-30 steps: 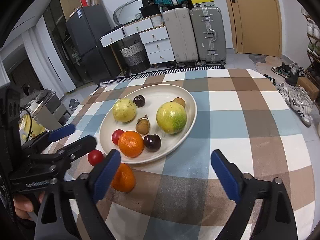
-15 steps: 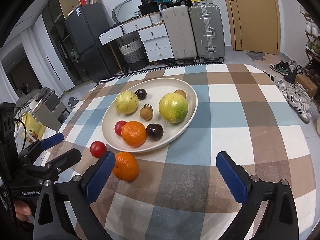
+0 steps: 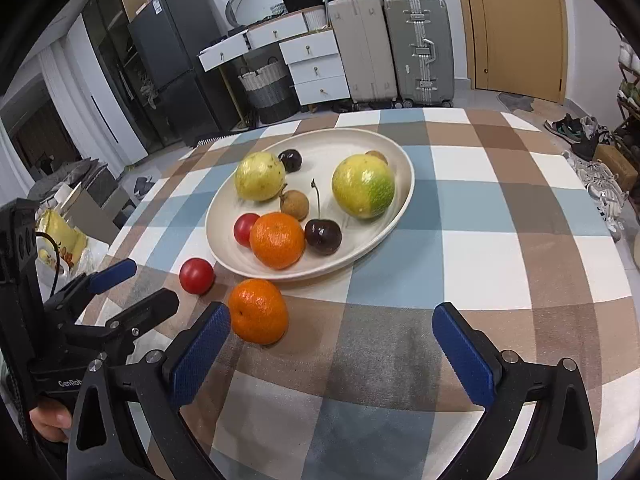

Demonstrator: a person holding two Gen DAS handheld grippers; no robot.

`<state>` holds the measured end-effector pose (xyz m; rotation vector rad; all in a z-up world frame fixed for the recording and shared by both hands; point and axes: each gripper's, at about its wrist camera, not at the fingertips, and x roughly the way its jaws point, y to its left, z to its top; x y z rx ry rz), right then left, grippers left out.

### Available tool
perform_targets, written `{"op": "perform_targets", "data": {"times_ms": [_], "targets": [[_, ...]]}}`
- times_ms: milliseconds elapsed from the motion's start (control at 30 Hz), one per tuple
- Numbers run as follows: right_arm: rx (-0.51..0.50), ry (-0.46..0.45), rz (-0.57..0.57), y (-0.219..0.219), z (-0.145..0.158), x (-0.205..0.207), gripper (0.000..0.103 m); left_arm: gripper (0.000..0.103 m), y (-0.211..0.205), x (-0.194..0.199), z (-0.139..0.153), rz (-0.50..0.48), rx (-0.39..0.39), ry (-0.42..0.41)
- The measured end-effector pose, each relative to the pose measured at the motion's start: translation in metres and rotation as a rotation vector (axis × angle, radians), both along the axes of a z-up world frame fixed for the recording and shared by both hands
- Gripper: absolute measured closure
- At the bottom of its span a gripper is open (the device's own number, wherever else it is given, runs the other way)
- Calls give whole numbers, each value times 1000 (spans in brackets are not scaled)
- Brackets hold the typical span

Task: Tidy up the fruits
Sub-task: 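Move both open grippers back toward the remaining orange and tomato, then grasp the orange with the right gripper while the left grasps the red tomato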

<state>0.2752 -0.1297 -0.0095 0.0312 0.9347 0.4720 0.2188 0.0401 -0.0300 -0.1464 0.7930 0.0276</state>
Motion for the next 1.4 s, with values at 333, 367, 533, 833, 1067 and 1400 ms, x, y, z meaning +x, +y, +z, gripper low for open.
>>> {"op": "perform_targets", "data": {"times_ms": [333, 367, 533, 833, 1067, 1400], "targets": [[6, 49, 41, 14, -15, 1, 1, 1, 11, 2, -5, 32, -26, 12], [1, 47, 47, 16, -16, 0, 1, 1, 11, 2, -6, 34, -27, 13], [-12, 44, 78, 29, -18, -2, 2, 1, 12, 2, -7, 38, -31, 15], [-80, 21, 119, 45, -21, -3, 15, 1, 23, 4, -12, 80, -32, 32], [-115, -1, 146, 55, -23, -3, 25, 1, 27, 4, -13, 96, -38, 34], [-122, -24, 177, 59, -23, -9, 50, 1, 27, 6, -17, 96, -42, 45]]}}
